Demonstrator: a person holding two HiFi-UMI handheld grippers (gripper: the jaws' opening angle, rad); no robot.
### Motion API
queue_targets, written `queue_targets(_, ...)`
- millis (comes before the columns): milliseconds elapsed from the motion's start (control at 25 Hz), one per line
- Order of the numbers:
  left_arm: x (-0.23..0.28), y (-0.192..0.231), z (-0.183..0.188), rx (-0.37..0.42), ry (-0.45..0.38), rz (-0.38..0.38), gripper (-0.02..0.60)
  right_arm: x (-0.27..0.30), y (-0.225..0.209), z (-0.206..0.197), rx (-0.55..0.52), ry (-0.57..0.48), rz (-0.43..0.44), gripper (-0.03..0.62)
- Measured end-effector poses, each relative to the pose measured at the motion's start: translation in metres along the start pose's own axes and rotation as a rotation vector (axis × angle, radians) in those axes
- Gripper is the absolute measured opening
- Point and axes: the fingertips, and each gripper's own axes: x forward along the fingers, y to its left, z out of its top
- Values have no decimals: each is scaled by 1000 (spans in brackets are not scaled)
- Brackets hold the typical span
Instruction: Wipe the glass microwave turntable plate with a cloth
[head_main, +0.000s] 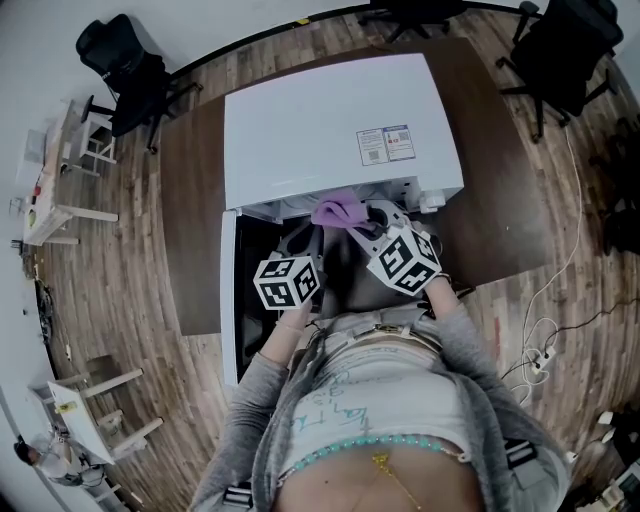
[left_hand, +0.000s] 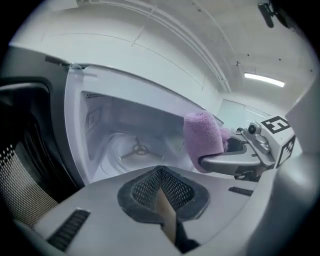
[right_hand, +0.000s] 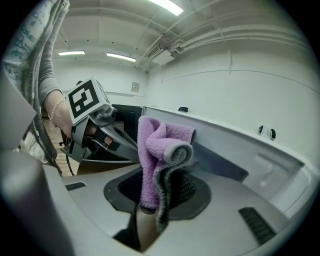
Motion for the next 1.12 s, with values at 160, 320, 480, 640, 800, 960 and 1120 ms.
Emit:
queue_targets(160, -12, 0, 16, 28, -38, -17, 11, 0, 1, 14, 4, -26, -31, 117)
queue_targets(320, -26, 0, 30, 62, -65, -32, 11, -3, -1, 29, -22, -50, -67, 117)
queue_targets(480, -38, -2, 45, 97, -94, -59, 11, -10, 0, 42, -14, -65, -93, 117)
queue_targets(640, -40, -3, 54, 155, -102, -90, 11, -15, 3, 54, 31, -72, -115, 117)
queue_targets(800, -45, -7, 66, 166, -133, -127, 11, -22, 6, 66, 74, -95, -161, 117)
queue_targets(960, -49, -9, 73, 175, -151, -152, 11, -28, 10, 73, 117, -113, -216, 117)
queue_targets(1120, -53, -13, 77, 213, -171, -170, 11, -32, 14, 75, 154, -130, -263, 117)
